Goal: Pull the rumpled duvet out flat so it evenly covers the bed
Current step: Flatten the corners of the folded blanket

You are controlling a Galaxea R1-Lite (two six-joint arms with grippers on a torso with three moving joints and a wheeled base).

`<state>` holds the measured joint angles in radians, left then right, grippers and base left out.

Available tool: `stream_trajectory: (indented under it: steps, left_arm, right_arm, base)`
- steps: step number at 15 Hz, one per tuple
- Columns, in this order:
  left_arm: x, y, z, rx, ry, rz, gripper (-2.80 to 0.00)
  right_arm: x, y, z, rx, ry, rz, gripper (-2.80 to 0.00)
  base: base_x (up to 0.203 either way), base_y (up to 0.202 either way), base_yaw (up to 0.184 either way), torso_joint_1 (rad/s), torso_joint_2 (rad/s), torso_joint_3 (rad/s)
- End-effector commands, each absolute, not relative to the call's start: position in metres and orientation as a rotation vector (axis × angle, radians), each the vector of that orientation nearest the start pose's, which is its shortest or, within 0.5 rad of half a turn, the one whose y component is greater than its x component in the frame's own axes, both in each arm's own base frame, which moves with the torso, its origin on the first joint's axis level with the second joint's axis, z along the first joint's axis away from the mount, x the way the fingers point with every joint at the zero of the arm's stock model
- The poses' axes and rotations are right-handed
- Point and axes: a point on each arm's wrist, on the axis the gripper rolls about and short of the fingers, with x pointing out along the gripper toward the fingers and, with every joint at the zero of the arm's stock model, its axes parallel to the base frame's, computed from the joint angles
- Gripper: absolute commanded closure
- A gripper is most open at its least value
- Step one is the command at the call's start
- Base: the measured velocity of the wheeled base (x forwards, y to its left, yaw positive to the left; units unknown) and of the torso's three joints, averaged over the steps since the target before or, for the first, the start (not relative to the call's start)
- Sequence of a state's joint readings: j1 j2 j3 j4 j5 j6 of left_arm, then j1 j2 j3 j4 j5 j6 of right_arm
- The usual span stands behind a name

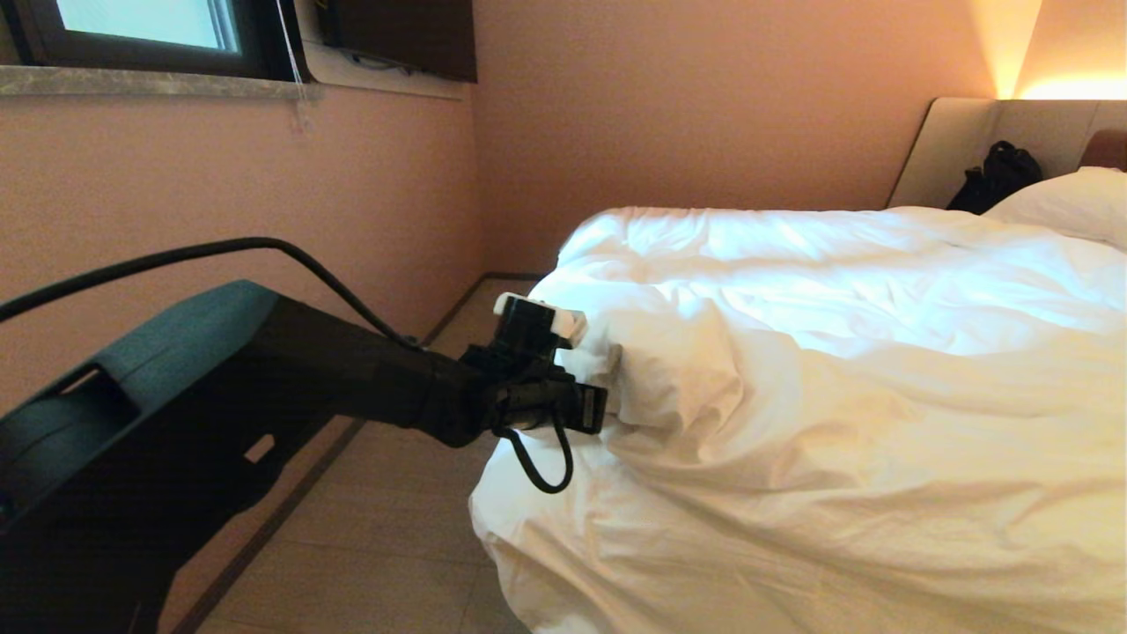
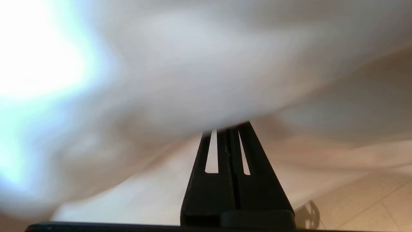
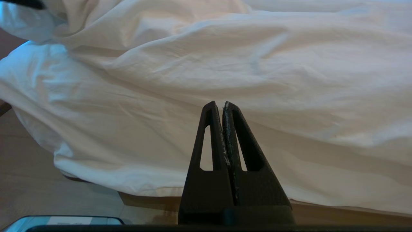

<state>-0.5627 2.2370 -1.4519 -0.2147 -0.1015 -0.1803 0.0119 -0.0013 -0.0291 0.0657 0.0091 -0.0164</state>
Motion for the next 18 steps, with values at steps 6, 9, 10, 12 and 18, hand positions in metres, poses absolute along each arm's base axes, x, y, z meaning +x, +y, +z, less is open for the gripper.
stream_trajectory:
  steps: [6,9,10,12,18]
  left_arm:
    - [0.397,-0.230,0.086,-0.042,0.670,-0.545,0.00]
    - [0.401,-0.232,0.076,-0.039,0.694,-0.545,0.00]
    - [0.400,-0.232,0.073,-0.037,0.703,-0.545,0.00]
    - [0.397,-0.236,0.068,-0.027,0.732,-0.551,0.00]
    - [0.381,-0.244,0.073,-0.017,0.767,-0.590,0.00]
  right_arm:
    - [-0.025,0.000,0.077,-0.017,0.037,0.022,0.00]
    - [-0.025,0.000,0.077,-0.017,0.037,0.022,0.00]
    - [-0.025,0.000,0.077,-0.017,0.037,0.022,0.00]
    - [-0.025,0.000,0.077,-0.017,0.037,0.022,0.00]
    - [-0.025,0.000,0.077,-0.017,0.037,0.022,0.00]
  base:
    - [0.000,0.000,0.000,0.000,0.00,0.000]
    - [0.000,0.000,0.000,0.000,0.00,0.000]
    - [0.000,0.000,0.000,0.000,0.00,0.000]
    - [0.000,0.000,0.000,0.000,0.00,0.000]
    - [0.000,0.000,0.000,0.000,0.00,0.000]
